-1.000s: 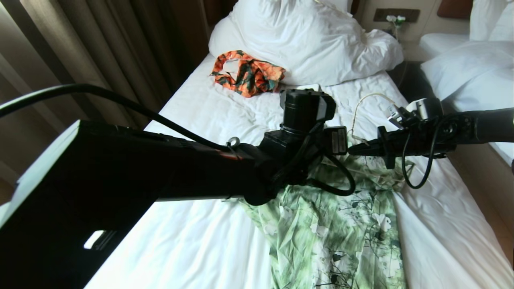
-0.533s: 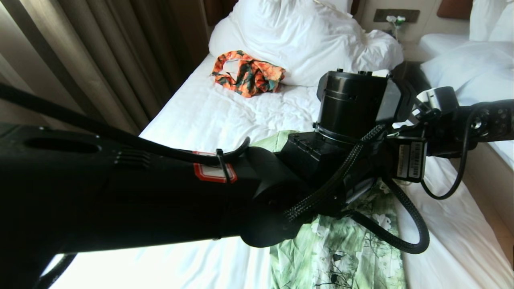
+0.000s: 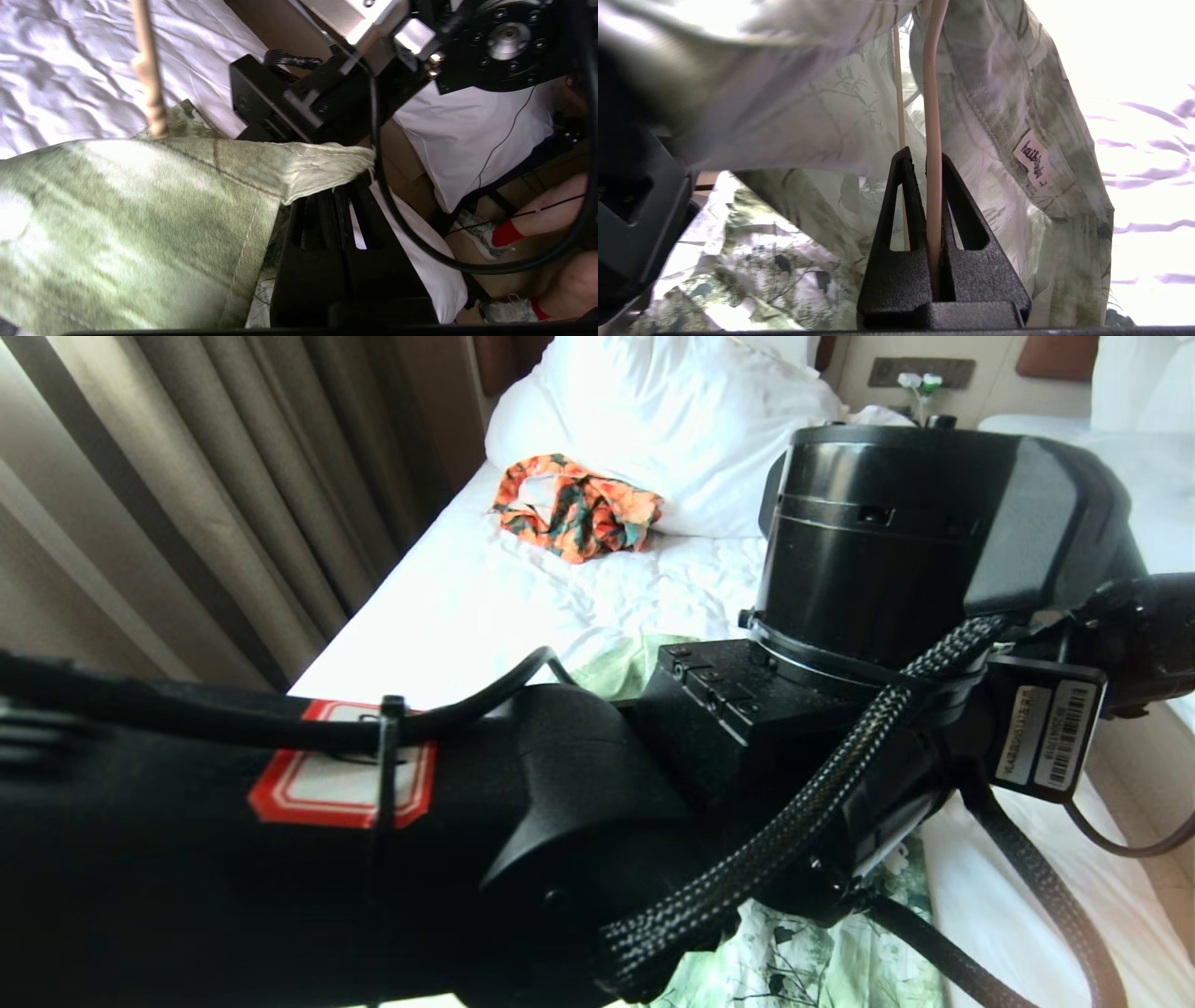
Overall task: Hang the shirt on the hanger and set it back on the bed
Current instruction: Hook one side of the shirt onto the hanger
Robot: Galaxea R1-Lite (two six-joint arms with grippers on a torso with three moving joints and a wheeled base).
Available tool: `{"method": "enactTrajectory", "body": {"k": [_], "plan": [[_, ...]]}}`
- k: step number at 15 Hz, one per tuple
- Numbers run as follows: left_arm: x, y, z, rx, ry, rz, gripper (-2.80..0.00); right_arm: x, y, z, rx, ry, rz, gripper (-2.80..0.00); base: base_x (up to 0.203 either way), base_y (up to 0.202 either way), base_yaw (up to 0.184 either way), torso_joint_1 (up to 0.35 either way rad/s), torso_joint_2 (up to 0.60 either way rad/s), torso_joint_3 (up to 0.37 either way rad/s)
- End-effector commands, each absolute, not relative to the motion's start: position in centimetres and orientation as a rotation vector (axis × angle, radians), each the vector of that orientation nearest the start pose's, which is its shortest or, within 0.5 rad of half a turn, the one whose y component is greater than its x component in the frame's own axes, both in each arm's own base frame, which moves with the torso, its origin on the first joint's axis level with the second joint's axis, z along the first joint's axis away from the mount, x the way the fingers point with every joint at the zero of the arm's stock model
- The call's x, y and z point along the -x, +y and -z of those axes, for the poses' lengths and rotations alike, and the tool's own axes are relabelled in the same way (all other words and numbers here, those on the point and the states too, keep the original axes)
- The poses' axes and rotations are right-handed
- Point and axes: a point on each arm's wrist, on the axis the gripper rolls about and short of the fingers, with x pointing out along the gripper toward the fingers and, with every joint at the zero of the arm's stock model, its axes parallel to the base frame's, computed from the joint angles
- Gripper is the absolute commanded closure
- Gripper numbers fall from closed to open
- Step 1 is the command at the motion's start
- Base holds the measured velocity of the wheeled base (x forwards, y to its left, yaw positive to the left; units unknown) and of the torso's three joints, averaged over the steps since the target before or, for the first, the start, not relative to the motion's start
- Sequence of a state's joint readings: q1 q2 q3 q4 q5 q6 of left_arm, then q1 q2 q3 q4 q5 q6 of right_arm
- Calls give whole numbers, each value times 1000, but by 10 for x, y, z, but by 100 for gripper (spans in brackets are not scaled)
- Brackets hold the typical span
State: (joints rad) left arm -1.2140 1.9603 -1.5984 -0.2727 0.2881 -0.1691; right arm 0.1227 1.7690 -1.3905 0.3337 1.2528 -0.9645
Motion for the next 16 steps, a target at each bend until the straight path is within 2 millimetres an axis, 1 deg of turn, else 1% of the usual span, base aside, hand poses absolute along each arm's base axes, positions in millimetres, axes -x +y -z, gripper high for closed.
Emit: {"method": "enactTrajectory", "body": {"k": [1, 2, 3, 6, 8, 12, 15, 16], "plan": [[-144, -366, -285, 95, 132, 909, 0, -292, 57, -253, 389, -63, -1463, 0, 0, 0, 0, 0, 0, 0], [-143, -364, -282, 75, 134, 901, 0, -288, 57, -253, 389, -62, -1464, 0, 0, 0, 0, 0, 0, 0], [-142, -363, -281, 67, 131, 897, -280, -286, 56, -252, 387, -60, -1464, 0, 0, 0, 0, 0, 0, 0], [-138, -352, -282, 63, 140, 885, -280, -285, 56, -249, 381, -50, -1465, 0, 0, 0, 0, 0, 0, 0], [-130, -345, -277, 42, 162, 896, -280, -287, 55, -247, 376, -44, -1462, 0, 0, 0, 0, 0, 0, 0], [-104, -333, -244, -29, 255, 919, -280, -291, 50, -246, 374, -38, -1446, 0, 0, 0, 0, 0, 0, 0], [-99, -322, -230, -57, 291, 887, -280, -291, 49, -247, 374, -37, -1440, 0, 0, 0, 0, 0, 0, 0], [-98, -315, -232, -51, 279, 874, 0, -290, 49, -247, 374, -37, -1441, 0, 0, 0, 0, 0, 0, 0]]}}
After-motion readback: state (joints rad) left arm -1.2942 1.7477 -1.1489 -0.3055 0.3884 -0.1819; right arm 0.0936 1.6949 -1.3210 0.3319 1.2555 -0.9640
